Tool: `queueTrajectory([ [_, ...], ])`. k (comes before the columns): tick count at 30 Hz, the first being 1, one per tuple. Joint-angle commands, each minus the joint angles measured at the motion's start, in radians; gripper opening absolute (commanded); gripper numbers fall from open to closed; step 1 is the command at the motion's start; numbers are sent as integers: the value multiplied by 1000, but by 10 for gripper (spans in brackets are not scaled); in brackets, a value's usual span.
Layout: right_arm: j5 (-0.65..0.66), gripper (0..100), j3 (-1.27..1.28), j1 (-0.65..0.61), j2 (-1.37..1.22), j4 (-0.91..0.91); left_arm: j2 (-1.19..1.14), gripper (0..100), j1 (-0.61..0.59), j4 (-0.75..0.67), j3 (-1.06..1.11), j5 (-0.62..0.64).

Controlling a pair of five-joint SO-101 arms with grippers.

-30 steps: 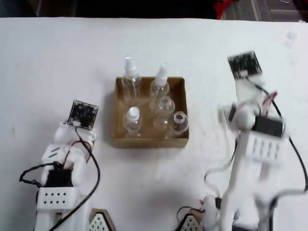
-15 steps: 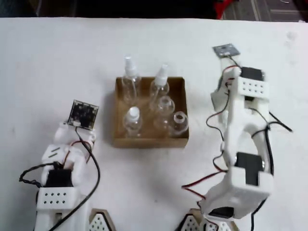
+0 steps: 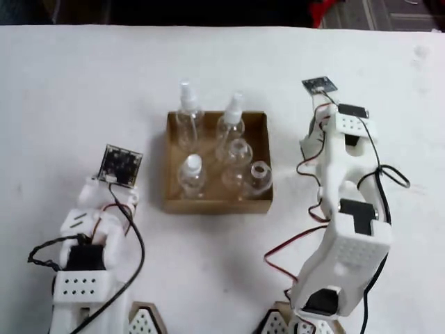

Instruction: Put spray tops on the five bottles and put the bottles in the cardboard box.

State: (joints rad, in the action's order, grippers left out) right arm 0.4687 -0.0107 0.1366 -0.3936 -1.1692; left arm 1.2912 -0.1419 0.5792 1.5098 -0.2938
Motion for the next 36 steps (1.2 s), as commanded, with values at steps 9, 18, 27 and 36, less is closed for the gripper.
queueTrajectory([
  [9,-11,108,-58,35,-31,62,15,27,7,-5,-14,-14],
  [18,-3,16,-155,59,-1,4,15,27,7,-2,-14,-14],
  [27,-2,16,-207,54,197,-163,15,27,7,0,-14,-14],
  [36,-5,16,-206,-90,602,-311,15,27,5,0,-14,-14],
])
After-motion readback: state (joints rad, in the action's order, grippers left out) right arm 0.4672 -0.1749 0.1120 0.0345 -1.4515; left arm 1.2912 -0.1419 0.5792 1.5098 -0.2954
